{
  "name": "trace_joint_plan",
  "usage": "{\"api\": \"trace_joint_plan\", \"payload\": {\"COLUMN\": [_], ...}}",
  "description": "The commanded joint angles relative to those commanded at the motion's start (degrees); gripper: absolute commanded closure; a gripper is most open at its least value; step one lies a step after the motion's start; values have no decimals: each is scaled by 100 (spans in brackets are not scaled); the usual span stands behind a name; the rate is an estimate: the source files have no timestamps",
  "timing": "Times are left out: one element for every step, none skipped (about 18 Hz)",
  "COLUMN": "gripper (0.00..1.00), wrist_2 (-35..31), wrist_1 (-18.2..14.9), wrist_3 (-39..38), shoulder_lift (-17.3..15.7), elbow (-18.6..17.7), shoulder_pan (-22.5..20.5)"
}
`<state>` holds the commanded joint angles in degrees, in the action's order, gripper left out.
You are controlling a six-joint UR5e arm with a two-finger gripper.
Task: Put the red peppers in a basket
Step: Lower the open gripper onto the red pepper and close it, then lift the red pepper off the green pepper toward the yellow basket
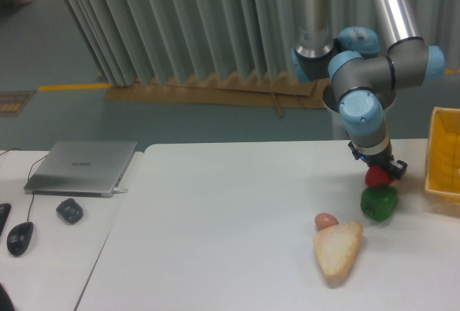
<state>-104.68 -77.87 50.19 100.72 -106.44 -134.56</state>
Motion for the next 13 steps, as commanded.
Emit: {"api": "trace_joint_plan", "payload": {"gripper": [66, 66, 66, 67, 66, 72, 73, 78, 79, 81, 84, 84, 84], "wrist_2": [0, 0, 0, 0, -26, -35, -26, -18, 0, 0, 0, 0, 0], "wrist_1": [-9, -35, -35, -9, -26, -18, -18, -9, -26, -44, -53, -53, -79], "wrist_3": [0, -9, -9, -87, -97, -105, -45, -44, -44, -44, -44, -35, -35], "shoulder_lift": [-18, -18, -9, 17, 35, 35, 9, 0, 0, -9, -18, -26, -27], "elbow": [9, 26, 44, 44, 44, 35, 9, -8, 17, 35, 44, 44, 44], "shoulder_pan": [9, 52, 105, 123, 123, 123, 123, 123, 123, 123, 123, 123, 123]}}
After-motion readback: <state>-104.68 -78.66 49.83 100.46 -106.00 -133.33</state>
